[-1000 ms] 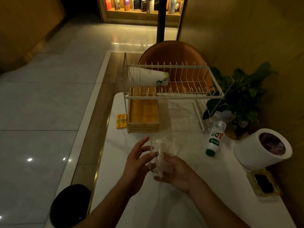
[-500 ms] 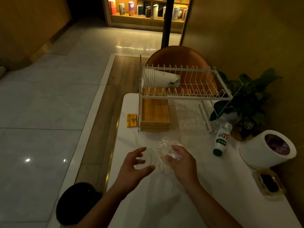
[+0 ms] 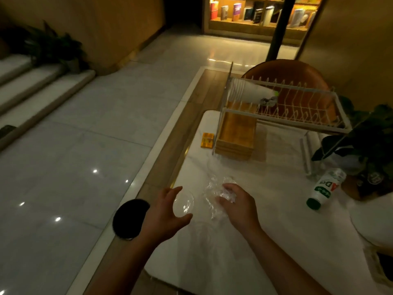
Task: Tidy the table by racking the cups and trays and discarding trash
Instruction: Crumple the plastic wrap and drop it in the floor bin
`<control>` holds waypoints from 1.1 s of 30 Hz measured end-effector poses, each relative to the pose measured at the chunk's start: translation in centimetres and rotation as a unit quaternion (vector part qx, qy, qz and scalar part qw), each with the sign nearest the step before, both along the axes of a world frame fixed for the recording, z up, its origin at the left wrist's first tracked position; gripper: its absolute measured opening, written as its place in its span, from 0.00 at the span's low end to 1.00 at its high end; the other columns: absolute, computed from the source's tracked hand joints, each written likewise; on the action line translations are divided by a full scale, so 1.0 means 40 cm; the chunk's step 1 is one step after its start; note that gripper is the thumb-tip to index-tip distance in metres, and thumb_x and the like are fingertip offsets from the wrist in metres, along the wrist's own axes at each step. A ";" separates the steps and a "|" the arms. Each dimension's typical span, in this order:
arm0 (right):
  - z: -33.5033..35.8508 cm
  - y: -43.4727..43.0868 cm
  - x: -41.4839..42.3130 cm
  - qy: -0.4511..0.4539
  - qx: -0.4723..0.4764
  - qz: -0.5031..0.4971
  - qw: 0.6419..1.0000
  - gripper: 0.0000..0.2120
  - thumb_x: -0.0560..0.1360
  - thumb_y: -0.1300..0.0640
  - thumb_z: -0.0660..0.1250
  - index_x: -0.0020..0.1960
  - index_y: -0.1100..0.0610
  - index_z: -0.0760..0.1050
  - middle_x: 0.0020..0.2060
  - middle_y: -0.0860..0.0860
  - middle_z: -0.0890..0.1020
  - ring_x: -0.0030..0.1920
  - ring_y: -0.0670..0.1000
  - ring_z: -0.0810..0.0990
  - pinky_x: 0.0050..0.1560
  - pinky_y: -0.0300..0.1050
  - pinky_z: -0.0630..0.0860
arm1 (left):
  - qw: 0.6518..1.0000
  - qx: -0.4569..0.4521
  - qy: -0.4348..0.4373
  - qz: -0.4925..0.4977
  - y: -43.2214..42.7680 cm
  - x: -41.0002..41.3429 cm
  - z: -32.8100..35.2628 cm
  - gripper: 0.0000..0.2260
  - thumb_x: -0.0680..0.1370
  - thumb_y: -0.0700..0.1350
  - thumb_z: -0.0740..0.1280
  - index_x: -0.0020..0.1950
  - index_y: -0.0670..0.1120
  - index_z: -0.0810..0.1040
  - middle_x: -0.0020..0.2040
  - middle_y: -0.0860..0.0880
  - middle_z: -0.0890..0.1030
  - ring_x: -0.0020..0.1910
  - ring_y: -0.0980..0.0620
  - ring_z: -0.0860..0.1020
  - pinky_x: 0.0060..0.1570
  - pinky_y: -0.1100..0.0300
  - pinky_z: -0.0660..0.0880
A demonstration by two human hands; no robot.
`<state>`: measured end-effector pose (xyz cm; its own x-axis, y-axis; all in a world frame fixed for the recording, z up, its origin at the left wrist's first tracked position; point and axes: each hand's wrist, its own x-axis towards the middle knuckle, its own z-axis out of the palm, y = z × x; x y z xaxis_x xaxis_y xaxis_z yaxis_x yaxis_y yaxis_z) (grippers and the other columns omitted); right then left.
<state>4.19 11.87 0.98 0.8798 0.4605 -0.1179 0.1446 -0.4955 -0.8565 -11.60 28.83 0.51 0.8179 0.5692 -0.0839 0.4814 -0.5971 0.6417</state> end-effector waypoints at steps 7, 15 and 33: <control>0.003 0.044 -0.096 -0.030 -0.033 0.082 0.996 0.19 0.70 0.52 0.75 0.60 0.48 0.78 0.55 0.43 0.81 0.51 0.40 0.75 0.47 0.30 0.69 | 0.997 0.052 0.030 0.056 -0.005 -0.140 -0.018 0.39 0.66 0.65 0.73 0.74 0.56 0.66 0.66 0.54 0.72 0.56 0.57 0.73 0.50 0.64 0.72; 0.007 0.155 -0.217 -0.059 -0.047 0.137 0.988 0.19 0.70 0.51 0.74 0.61 0.47 0.77 0.57 0.43 0.81 0.54 0.44 0.79 0.51 0.35 0.72 | 0.994 0.045 0.019 0.101 0.091 -0.296 -0.022 0.37 0.66 0.63 0.73 0.73 0.55 0.69 0.66 0.52 0.73 0.54 0.59 0.70 0.49 0.64 0.72; -0.112 0.570 -0.556 0.015 -0.137 0.162 0.977 0.22 0.73 0.53 0.72 0.66 0.50 0.74 0.63 0.50 0.78 0.61 0.50 0.76 0.57 0.41 0.72 | 0.991 -0.012 0.109 0.071 0.503 -0.618 -0.144 0.35 0.68 0.61 0.72 0.73 0.53 0.70 0.63 0.51 0.73 0.54 0.54 0.74 0.46 0.65 0.73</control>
